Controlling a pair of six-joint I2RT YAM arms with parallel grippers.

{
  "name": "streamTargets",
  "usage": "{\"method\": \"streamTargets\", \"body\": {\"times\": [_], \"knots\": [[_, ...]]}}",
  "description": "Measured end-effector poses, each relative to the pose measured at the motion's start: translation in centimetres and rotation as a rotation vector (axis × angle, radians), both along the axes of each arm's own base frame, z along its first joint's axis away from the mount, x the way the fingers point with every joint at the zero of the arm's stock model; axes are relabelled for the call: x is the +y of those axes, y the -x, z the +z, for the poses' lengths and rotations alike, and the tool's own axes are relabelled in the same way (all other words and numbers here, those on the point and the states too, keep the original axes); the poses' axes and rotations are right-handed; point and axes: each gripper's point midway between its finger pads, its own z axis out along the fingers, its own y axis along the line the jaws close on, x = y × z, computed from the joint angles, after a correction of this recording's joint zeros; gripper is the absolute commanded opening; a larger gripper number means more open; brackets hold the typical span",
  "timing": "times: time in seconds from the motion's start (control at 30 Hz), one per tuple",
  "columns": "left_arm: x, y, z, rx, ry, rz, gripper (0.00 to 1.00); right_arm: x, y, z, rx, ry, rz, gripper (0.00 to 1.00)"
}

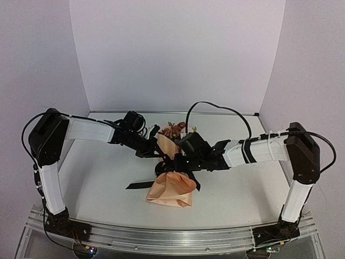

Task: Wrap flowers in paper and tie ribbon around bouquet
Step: Cross the half-tied ribbon over the folded bouquet.

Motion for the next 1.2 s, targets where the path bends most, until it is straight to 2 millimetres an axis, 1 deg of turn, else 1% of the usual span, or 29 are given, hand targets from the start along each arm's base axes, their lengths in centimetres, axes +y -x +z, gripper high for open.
{"method": "streamTargets", "body": {"times": [0.07,0.17,0.3,0.4,0.53,0.63,0.77,0.9,1.07,1.2], "knots": [[0.9,-0.5,-0.7,0.002,-0.024,0.029,0.00,-0.7,0.0,-0.4,0.007,0.017,-0.004,0.10],[1.6,-1.1,-1.2,-0.002,-0.039,0.058,0.00,-1.2,-0.1,-0.7,0.014,0.031,-0.009,0.15],[1.8,-1.4,-1.4,-0.010,-0.037,0.069,0.00,-1.4,-0.2,-0.7,0.013,0.035,-0.009,0.24],[1.8,-1.3,-1.6,-0.011,-0.033,0.070,0.00,-1.5,-0.2,-0.7,0.013,0.037,-0.006,0.28],[1.9,-0.7,-2.5,0.008,-0.034,0.076,0.00,-1.7,0.0,-0.1,0.014,0.039,-0.003,0.31],[2.1,0.1,-3.3,0.030,-0.043,0.077,0.00,-2.0,0.2,0.6,0.016,0.044,-0.001,0.36],[1.7,1.0,-3.8,0.046,-0.039,0.073,0.00,-2.1,0.3,1.6,0.018,0.047,0.000,0.40],[1.2,1.6,-3.8,0.052,-0.031,0.066,0.00,-1.8,0.5,2.8,0.016,0.046,0.003,0.43],[0.9,1.8,-3.2,0.045,-0.019,0.059,0.00,-0.7,1.8,4.8,0.025,0.004,0.004,0.48],[0.5,1.7,-2.2,0.024,0.013,0.049,0.00,-0.1,2.6,5.0,0.081,-0.051,-0.032,0.48]]}}
